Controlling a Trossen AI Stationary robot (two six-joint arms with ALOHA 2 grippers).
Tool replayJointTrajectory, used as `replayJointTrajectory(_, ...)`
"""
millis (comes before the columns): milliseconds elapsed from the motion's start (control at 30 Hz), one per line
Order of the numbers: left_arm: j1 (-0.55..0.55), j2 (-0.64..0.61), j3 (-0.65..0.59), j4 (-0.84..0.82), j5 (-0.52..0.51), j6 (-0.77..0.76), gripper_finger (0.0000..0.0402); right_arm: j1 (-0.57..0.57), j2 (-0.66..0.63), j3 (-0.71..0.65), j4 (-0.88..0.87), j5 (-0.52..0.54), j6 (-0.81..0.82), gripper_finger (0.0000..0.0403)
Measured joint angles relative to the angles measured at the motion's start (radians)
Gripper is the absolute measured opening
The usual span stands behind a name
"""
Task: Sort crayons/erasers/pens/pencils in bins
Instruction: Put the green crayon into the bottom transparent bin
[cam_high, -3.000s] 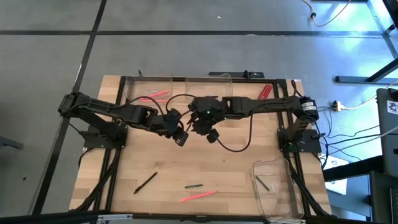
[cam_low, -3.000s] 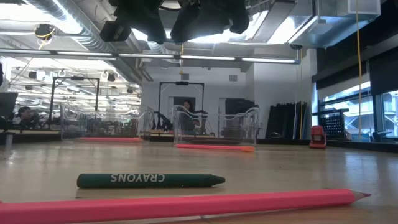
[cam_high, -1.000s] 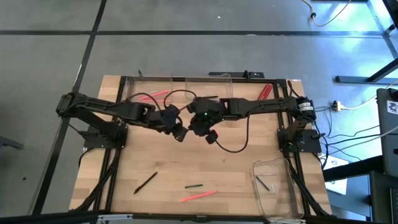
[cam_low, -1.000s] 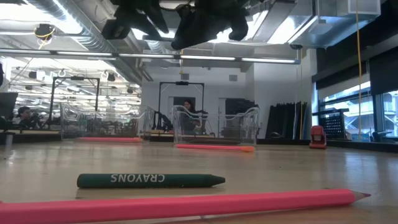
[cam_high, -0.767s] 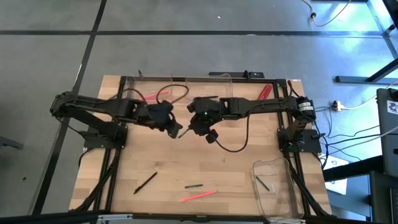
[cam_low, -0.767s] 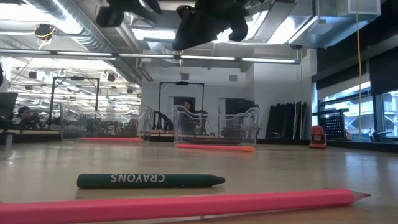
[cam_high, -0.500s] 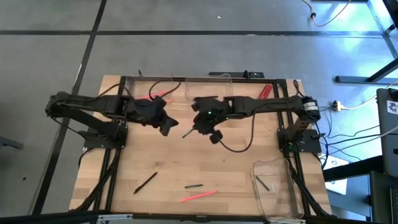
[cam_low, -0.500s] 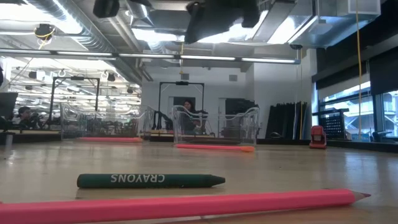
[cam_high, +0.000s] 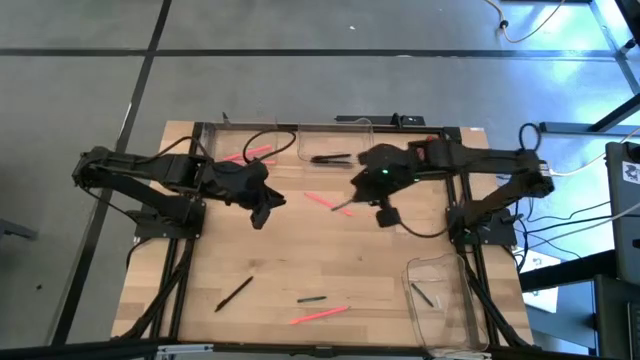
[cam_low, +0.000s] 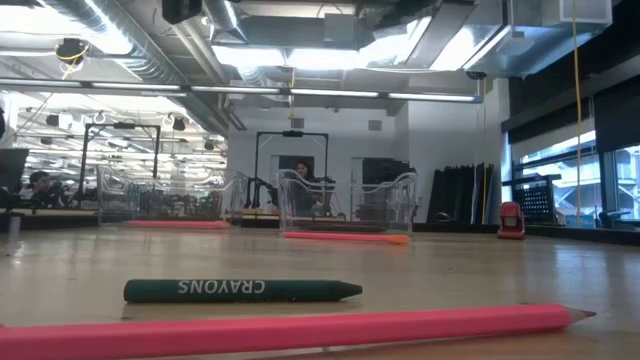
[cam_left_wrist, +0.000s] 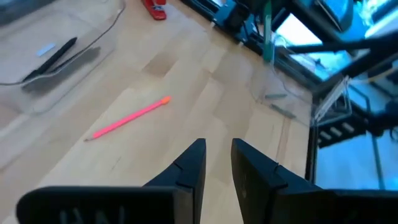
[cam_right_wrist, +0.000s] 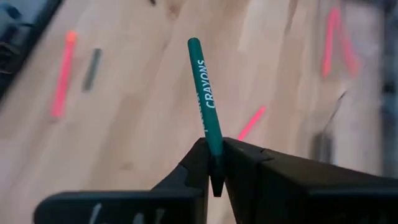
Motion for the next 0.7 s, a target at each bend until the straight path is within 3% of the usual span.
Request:
replayJointTrajectory(267,-0.019,0.0,0.0,0.004,0.0,0.06,0.0069,0.166,-0.102,0.0,-0.252,-0.04,0.329,0.0037)
replayJointTrajectory(567,-0.074,0.0,0.0,0.043,0.001,0.254,0.0069,0.412,-0.121,0.0,-0.49,-0.053,0.836,0.0037)
replayJointTrajectory(700,-0.092,0.0,0.0,0.051,0.001,0.265,0.0069,0.513,-0.121,0.0,-0.53,-0.118,1.063,0.0037)
